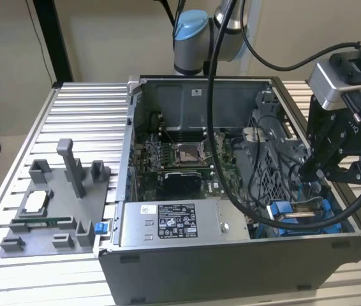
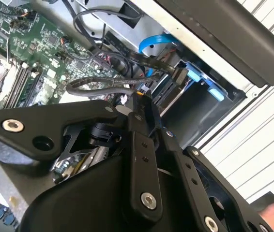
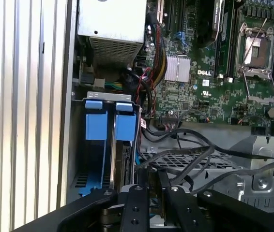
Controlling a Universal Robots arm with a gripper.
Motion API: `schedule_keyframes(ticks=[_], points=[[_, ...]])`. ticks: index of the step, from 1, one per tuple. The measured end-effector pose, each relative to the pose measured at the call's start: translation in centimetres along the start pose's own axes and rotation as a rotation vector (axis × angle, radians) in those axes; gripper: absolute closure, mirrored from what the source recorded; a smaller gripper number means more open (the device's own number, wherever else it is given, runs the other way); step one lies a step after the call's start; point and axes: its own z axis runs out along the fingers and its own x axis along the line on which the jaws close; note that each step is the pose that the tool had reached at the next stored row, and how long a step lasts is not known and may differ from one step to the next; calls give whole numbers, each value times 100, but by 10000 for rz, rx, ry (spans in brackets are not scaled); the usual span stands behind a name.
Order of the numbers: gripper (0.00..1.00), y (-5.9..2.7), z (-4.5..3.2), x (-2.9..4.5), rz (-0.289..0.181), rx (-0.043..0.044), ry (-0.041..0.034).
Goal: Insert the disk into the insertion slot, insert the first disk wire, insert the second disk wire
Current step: 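Insert the first disk wire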
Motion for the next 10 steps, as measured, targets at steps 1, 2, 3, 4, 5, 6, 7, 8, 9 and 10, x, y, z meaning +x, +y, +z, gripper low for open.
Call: schedule_keyframes(ticks=[1,2,3,4,5,6,7,8,9,10], points=[[100,-2,0,0,0,0,2],[100,-2,0,0,2,0,3],[100,-2,0,0,2,1,4],[100,-5,0,1,0,0,3],[100,-6,1,1,0,0,4],[100,-6,1,1,0,0,4],[100,-6,1,1,0,0,4],[100,-7,1,1,0,0,4],[100,-7,1,1,0,0,4],[100,-7,1,1,0,0,5]])
